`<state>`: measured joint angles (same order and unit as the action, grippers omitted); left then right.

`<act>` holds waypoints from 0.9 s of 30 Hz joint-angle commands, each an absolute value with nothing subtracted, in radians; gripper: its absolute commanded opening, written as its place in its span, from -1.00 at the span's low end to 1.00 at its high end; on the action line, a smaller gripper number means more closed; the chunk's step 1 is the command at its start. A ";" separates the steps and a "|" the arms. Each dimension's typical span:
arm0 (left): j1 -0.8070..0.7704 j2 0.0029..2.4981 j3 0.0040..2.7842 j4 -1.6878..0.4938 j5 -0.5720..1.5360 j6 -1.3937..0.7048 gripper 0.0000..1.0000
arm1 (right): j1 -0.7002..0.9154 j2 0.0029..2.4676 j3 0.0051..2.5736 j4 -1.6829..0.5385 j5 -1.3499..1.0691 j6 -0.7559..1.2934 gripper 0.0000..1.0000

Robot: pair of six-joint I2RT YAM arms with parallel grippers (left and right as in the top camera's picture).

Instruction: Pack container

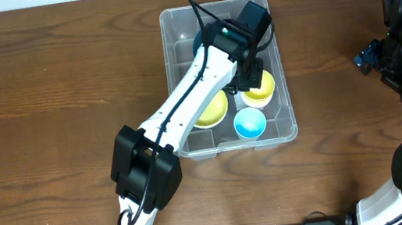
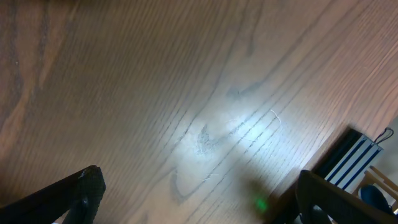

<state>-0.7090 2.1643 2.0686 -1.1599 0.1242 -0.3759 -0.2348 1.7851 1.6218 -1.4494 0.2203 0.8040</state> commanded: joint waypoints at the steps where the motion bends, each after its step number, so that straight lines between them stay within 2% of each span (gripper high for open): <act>1: -0.706 2.172 2.064 -1.163 0.123 -0.379 -0.88 | -0.239 1.790 1.622 -1.449 0.231 0.815 0.98; 13: -0.637 2.154 2.092 -1.150 0.123 -0.377 -0.88 | -0.239 1.790 1.622 -1.449 0.231 0.815 0.98; 27: -0.605 1.982 2.152 -1.157 0.123 -0.352 -0.89 | -0.239 1.790 1.622 -1.449 0.231 0.815 0.98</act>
